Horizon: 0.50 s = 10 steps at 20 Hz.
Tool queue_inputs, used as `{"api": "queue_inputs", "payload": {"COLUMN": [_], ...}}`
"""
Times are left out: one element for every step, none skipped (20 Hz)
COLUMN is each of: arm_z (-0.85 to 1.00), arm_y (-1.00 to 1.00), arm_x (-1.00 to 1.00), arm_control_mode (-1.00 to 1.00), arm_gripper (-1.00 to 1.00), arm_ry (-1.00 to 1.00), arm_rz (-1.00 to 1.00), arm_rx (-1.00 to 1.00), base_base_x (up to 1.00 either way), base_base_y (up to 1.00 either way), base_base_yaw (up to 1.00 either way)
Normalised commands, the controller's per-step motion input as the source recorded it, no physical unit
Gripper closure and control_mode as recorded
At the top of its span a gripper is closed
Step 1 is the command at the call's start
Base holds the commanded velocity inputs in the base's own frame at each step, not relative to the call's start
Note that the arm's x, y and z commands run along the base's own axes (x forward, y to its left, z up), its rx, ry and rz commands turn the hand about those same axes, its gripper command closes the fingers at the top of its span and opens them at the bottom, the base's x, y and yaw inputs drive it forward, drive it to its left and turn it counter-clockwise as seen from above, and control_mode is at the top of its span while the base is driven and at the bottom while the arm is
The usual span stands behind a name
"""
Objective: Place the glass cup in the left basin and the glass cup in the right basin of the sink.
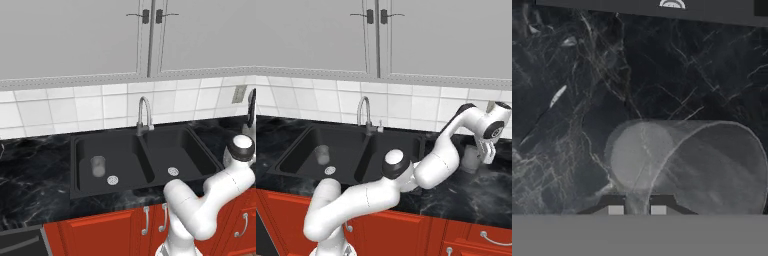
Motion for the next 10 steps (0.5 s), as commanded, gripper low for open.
{"api": "queue_inputs", "payload": {"arm_z": [0.0,0.0,0.0,0.0,0.0,0.0,0.0,0.0,0.0,-0.02], "arm_y": [1.0,1.0,1.0,1.0,1.0,1.0,1.0,1.0,1.0,1.0], "arm_x": [0.0,0.0,0.0,0.0,0.0,0.0,0.0,0.0,0.0,0.0], "arm_control_mode": [-1.0,-1.0,-1.0,-1.0,-1.0,-1.0,-1.0,-1.0,-1.0,-1.0], "arm_gripper": [1.0,1.0,1.0,1.0,1.0,1.0,1.0,1.0,1.0,1.0], "arm_ry": [-0.11,-0.1,-0.09,-0.09,-0.09,-0.1,-0.09,-0.09,-0.08,-0.07], "arm_rz": [0.0,0.0,0.0,0.0,0.0,0.0,0.0,0.0,0.0,0.0], "arm_rx": [0.0,0.0,0.0,-0.01,-0.02,-0.03,-0.05,-0.05,-0.06,-0.08], "base_base_x": [0.0,0.0,0.0,0.0,0.0,0.0,0.0,0.0,0.0,0.0], "base_base_y": [0.0,0.0,0.0,0.0,0.0,0.0,0.0,0.0,0.0,0.0], "base_base_yaw": [0.0,0.0,0.0,0.0,0.0,0.0,0.0,0.0,0.0,0.0]}}
